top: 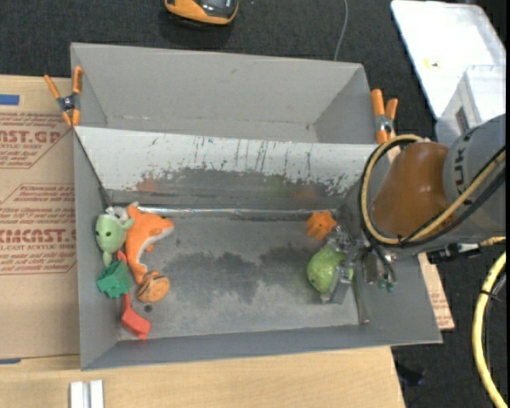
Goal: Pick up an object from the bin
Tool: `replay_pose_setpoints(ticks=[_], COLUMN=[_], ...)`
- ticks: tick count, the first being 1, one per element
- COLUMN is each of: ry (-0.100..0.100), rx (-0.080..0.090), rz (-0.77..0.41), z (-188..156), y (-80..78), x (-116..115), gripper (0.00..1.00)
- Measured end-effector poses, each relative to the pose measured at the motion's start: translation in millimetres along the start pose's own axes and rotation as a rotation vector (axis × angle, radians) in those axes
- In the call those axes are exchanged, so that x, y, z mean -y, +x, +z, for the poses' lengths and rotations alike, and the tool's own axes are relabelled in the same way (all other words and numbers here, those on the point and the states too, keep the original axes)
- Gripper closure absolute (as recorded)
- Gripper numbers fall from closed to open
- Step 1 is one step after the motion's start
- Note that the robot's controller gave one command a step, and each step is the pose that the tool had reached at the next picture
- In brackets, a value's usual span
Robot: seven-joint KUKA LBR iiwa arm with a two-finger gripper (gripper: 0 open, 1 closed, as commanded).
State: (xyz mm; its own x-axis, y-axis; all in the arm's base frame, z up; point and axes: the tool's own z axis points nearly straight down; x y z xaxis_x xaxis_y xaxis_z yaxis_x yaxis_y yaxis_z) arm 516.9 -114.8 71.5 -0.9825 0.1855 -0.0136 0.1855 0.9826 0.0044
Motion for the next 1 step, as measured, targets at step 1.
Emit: replay_pose_setpoints(ticks=[1], ry=[-0.001], rx=[0.005], rz=[0.091], z=[-158.8], y=[-35.3], x=[-28.7], gripper=[1.0])
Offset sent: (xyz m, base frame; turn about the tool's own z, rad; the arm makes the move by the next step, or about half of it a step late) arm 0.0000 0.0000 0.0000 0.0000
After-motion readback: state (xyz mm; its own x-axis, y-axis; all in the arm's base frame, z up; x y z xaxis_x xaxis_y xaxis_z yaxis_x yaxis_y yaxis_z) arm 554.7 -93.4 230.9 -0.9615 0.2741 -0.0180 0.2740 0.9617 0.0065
